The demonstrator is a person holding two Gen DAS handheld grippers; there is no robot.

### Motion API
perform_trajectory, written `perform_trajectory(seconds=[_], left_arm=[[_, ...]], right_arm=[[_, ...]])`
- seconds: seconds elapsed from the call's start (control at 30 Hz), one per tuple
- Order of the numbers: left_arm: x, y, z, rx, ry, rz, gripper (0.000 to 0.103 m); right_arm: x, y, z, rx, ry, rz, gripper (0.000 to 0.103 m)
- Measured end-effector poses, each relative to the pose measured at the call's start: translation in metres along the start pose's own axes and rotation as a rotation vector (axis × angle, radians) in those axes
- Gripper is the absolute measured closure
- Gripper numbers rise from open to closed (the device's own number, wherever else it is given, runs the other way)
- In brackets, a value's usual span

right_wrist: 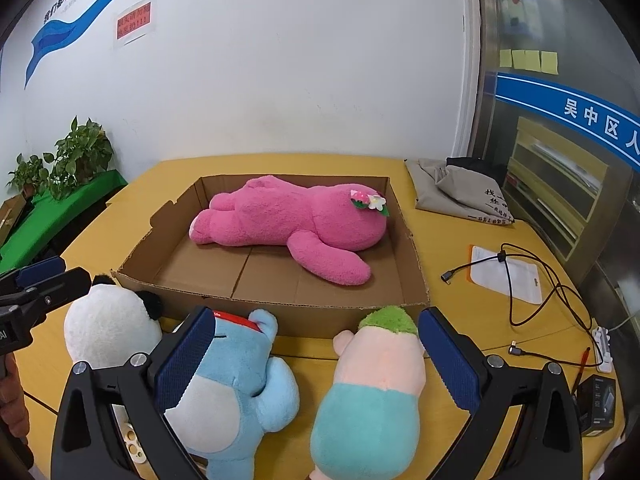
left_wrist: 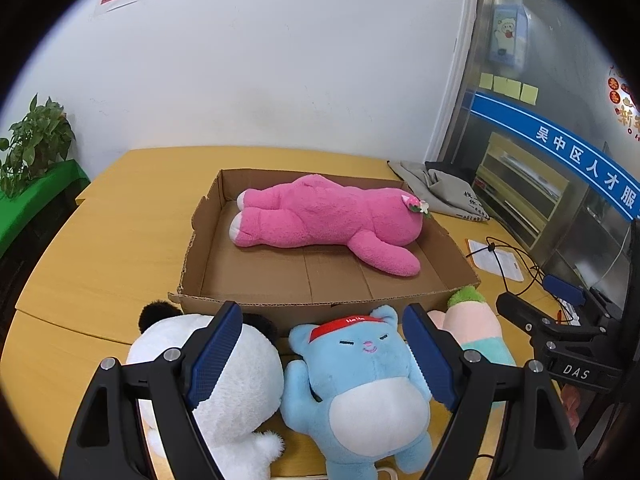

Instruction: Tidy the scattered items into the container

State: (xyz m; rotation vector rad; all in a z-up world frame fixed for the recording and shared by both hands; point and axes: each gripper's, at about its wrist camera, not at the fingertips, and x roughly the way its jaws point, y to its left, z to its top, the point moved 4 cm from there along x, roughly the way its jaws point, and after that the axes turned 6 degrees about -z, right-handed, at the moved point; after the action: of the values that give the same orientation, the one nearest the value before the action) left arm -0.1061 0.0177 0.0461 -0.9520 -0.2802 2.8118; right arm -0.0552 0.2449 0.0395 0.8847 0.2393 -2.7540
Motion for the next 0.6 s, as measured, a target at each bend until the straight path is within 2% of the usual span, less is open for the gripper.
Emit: perform_trajectory(seconds=[0.6], left_arm=[[0.017,0.000,-0.005,0.009,0.039,-0.017,0.021]], right_arm=[[0.016,0.000,-0.005,-0.004,0.039,0.006,0.000]])
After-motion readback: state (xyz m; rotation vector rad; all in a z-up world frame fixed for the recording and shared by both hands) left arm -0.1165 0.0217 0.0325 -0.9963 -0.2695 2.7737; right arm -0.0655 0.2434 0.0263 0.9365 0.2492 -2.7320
